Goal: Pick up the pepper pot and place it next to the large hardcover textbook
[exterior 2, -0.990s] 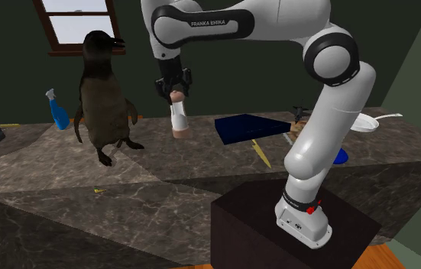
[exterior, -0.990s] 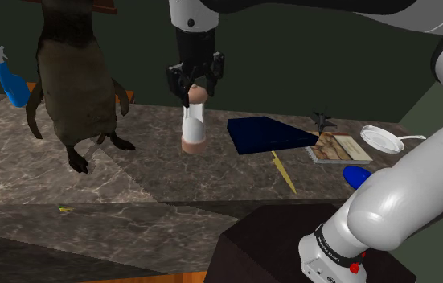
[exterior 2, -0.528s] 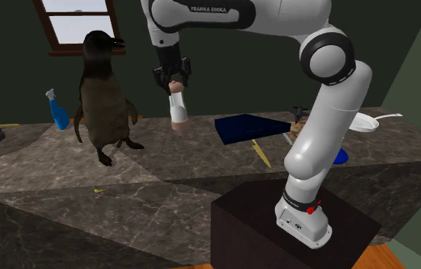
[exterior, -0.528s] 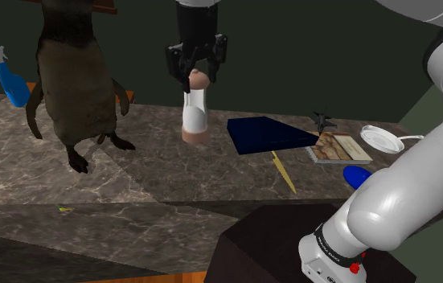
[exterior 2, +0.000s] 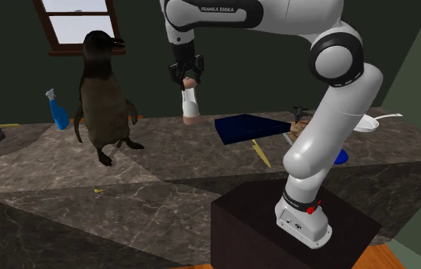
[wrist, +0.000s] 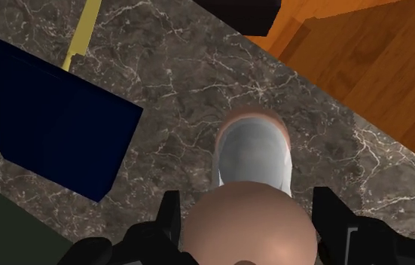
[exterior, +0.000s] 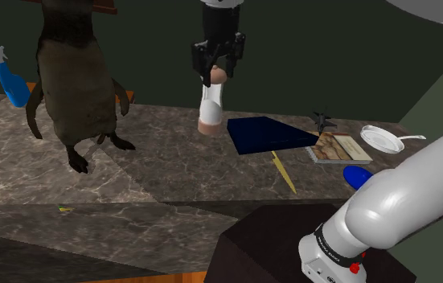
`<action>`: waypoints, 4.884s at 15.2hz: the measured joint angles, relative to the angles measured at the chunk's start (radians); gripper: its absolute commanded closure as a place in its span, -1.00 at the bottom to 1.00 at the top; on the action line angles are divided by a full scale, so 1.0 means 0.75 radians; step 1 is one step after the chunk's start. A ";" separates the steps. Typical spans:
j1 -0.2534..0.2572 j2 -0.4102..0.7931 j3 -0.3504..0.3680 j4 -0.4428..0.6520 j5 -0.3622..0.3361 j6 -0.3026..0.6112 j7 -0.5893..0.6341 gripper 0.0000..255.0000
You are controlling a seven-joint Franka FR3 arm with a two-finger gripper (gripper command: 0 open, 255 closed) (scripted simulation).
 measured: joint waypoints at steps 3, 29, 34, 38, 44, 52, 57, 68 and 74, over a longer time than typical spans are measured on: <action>-0.037 -0.049 -0.064 -0.084 0.003 0.048 -0.101 1.00; -0.354 -0.035 -0.606 -0.347 -0.105 0.428 -0.904 1.00; -0.414 0.095 -0.689 -0.251 -0.105 0.482 -1.042 1.00; -0.465 0.208 -0.749 -0.160 -0.089 0.518 -1.153 1.00; -0.554 0.407 -0.823 0.039 -0.038 0.536 -1.324 1.00; -0.704 0.742 -0.878 0.408 0.063 0.518 -1.531 1.00; -0.788 0.939 -0.882 0.661 0.114 0.464 -1.609 1.00; -0.780 0.952 -0.879 0.486 0.114 0.652 -1.600 1.00; -0.781 0.969 -0.877 0.424 0.117 0.729 -1.599 1.00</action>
